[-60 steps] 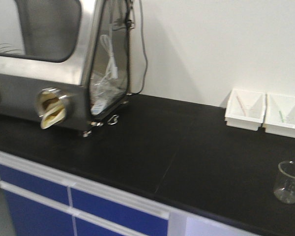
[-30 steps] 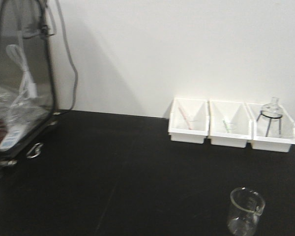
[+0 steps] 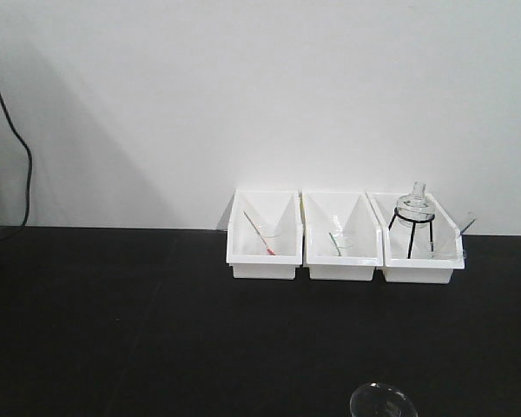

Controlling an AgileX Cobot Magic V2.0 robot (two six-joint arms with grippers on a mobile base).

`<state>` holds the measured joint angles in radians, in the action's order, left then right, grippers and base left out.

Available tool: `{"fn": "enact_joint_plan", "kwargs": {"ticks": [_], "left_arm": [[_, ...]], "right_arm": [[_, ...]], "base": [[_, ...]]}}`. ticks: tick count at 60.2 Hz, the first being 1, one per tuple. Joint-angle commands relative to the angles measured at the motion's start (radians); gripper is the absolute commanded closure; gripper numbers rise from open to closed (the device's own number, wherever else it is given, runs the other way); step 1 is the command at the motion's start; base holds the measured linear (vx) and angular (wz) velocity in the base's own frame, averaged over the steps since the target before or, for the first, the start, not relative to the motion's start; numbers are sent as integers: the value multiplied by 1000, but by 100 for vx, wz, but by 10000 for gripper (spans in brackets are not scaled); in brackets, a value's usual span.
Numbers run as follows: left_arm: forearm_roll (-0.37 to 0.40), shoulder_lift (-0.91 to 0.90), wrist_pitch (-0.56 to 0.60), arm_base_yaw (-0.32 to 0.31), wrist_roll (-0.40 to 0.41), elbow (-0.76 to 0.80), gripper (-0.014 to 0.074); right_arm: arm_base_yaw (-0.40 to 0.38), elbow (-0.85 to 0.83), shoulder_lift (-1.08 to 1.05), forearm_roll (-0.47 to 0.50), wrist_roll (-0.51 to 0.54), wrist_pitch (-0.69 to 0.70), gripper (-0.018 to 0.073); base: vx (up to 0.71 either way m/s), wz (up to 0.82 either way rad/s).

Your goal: Grab transparent chemical and place on left bench

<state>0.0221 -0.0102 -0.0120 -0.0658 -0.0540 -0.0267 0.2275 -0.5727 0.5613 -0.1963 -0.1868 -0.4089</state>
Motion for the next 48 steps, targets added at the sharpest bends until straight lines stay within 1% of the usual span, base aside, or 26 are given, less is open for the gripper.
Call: {"fn": "enact_joint_plan", "kwargs": {"ticks": [1, 34, 42, 45, 48], "left_arm": [[1, -19, 78, -2, 8, -16, 600], [1, -19, 78, -2, 8, -16, 600], [1, -19, 78, -2, 8, -16, 600], [1, -19, 78, -2, 8, -16, 600], [1, -19, 78, -2, 8, -16, 600]], "right_arm": [[0, -28, 2, -17, 3, 78, 562], [0, -28, 2, -18, 3, 81, 562], [0, -28, 2, -24, 2, 157, 562], [0, -28, 5, -10, 1, 193, 562], [0, -28, 20, 24, -14, 256, 562]], "base": [[17, -15], [9, -9], [0, -1], [0, 0], [0, 1]]}}
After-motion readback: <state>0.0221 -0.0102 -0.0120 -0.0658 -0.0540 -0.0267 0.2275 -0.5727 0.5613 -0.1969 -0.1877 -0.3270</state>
